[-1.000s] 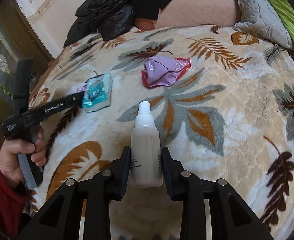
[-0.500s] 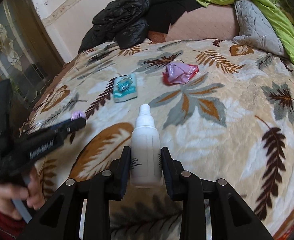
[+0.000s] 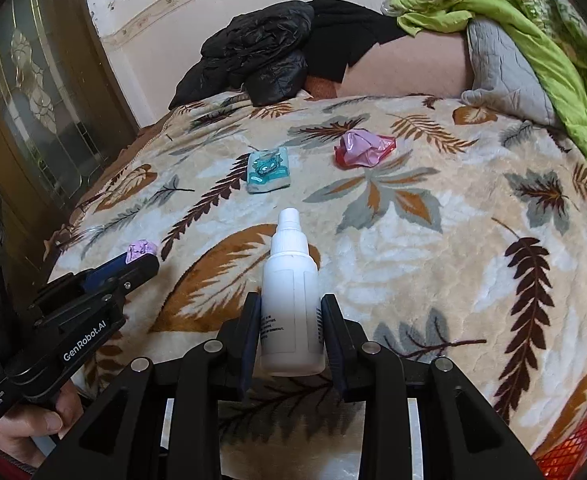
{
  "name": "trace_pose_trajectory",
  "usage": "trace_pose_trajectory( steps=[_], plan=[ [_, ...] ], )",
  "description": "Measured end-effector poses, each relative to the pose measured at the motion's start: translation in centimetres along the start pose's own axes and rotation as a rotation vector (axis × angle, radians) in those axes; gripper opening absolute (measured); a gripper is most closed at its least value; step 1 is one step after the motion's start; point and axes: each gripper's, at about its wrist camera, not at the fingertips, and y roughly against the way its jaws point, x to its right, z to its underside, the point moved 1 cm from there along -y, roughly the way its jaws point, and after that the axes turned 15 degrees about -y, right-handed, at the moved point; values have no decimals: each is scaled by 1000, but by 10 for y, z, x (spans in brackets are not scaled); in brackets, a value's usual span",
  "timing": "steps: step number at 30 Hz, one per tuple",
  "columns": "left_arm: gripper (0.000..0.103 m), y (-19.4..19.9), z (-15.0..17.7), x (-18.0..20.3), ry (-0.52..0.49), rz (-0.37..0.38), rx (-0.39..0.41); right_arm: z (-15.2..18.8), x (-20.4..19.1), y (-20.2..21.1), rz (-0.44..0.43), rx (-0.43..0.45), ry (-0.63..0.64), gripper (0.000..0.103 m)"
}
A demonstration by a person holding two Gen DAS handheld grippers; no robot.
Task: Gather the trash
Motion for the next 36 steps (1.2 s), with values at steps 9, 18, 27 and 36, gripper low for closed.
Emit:
trace_pose_trajectory(
  steps=[9,18,27,36],
  plan=[
    [23,-3,0,1,-23,-19,8,-4,9,-2,5,2,-38,33],
    [23,-3,0,0,-21,-21,8,-5,9,-3,8,2,-36,33],
    [23,-5,-4,1,-12,-17,10,-4,9,-5,9,-1,-33,33],
    [23,-6,-4,1,-13,-18,12,-4,9,-5,11,3,-34,33]
  ],
)
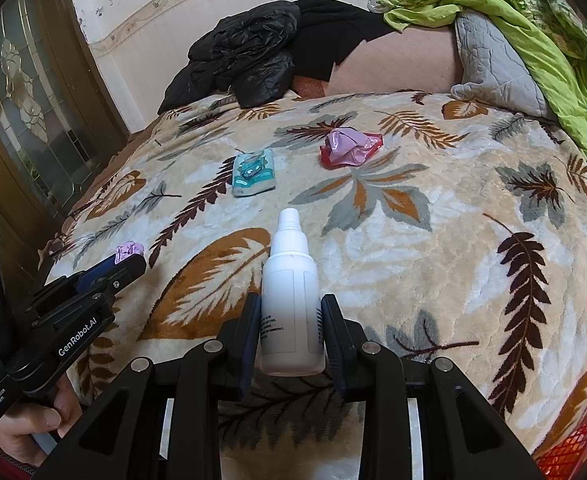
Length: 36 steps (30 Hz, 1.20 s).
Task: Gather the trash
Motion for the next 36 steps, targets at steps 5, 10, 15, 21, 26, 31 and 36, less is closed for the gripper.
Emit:
trace_pose_trajectory(
  steps=[5,10,15,21,26,31,36],
  plan=[
    [23,1,-3,-2,7,-8,3,0,0,0,0,1,1,33],
    [23,4,-1,-6,17,-30,5,0,0,0,0,-1,0,33],
    [23,5,1,-12,26,-55,8,0,-1,0,0,0,0,33],
    [23,7,2,-17,34,-76,13,0,-1,1,2,0,0,33],
    [23,6,2,-19,32,-88,12,0,-1,0,1,0,1,33],
    [23,7,2,-20,31,-101,12,1,-1,0,3,0,0,33],
    [23,7,3,-21,28,-114,11,1,-1,0,3,1,0,33]
  ],
)
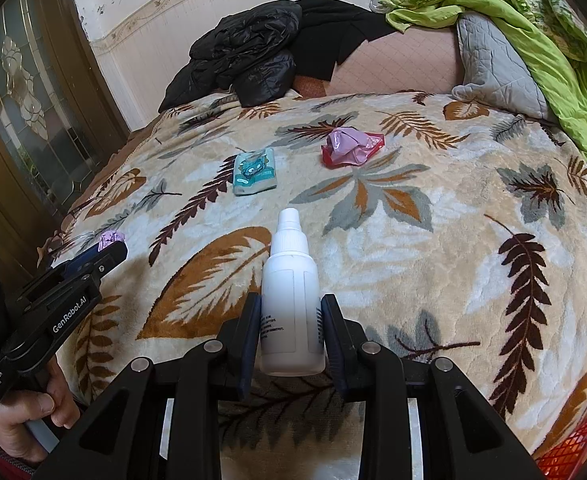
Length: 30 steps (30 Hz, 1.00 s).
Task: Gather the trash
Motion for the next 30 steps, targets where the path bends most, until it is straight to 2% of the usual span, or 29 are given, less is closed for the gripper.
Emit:
trace_pose_trajectory(
  steps=[30],
  plan=[
    [23,1,0,-13,11,-43,7,1,0,0,1,1,1,33]
  ],
)
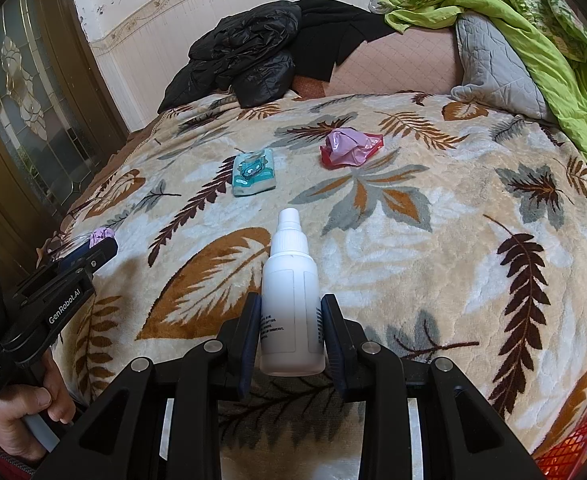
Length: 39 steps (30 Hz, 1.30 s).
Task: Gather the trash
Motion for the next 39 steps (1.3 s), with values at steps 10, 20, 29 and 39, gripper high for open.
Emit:
trace_pose_trajectory(
  steps=[10,20,29,39],
  plan=[
    [23,0,0,-1,2,0,0,0,0,0,0,2,0,33],
    [23,0,0,-1,4,2,-1,0,1,1,-1,2,0,33],
    [23,6,-1,10,32,148,23,-8,14,12,-22,19,-54,33],
    [23,36,-14,53,4,434,77,1,39,60,-71,52,-138,33]
  ],
)
